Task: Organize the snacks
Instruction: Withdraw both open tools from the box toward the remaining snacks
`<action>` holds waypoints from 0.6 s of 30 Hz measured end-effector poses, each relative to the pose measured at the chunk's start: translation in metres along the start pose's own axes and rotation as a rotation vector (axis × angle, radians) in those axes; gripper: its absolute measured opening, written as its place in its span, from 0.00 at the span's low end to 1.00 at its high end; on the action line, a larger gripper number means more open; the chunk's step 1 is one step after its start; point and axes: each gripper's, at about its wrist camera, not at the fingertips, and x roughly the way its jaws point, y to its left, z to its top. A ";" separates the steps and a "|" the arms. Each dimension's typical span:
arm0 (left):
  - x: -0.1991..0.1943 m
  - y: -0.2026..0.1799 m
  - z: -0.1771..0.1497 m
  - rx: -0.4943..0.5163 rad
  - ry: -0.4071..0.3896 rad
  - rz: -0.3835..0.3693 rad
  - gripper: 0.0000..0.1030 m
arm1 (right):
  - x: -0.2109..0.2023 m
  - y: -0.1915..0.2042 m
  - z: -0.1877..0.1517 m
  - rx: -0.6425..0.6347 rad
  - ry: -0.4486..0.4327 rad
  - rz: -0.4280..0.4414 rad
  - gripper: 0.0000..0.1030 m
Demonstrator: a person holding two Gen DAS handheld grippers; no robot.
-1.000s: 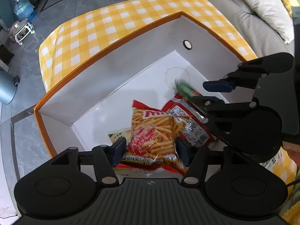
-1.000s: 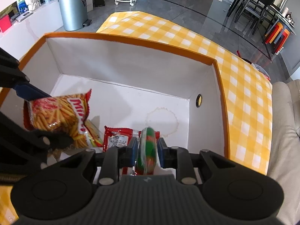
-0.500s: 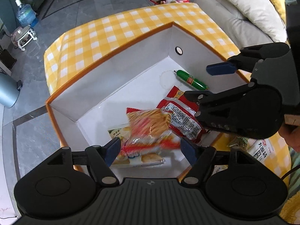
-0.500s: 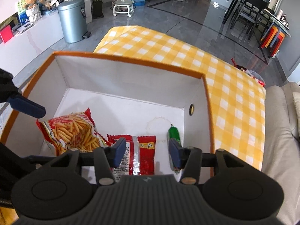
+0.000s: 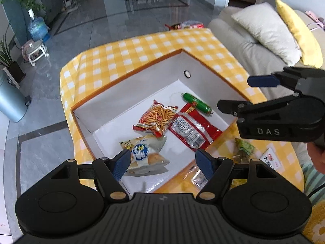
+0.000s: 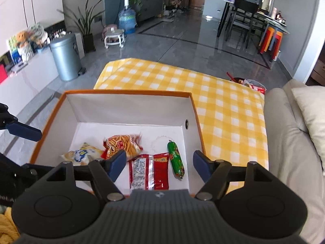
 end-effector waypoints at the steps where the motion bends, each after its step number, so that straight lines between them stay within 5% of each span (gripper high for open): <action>1: -0.005 -0.001 -0.002 -0.001 -0.009 -0.001 0.82 | -0.008 0.000 -0.004 0.013 -0.012 -0.001 0.71; 18: -0.054 -0.037 -0.060 -0.042 -0.121 -0.023 0.82 | -0.099 0.006 -0.088 0.159 -0.111 -0.013 0.77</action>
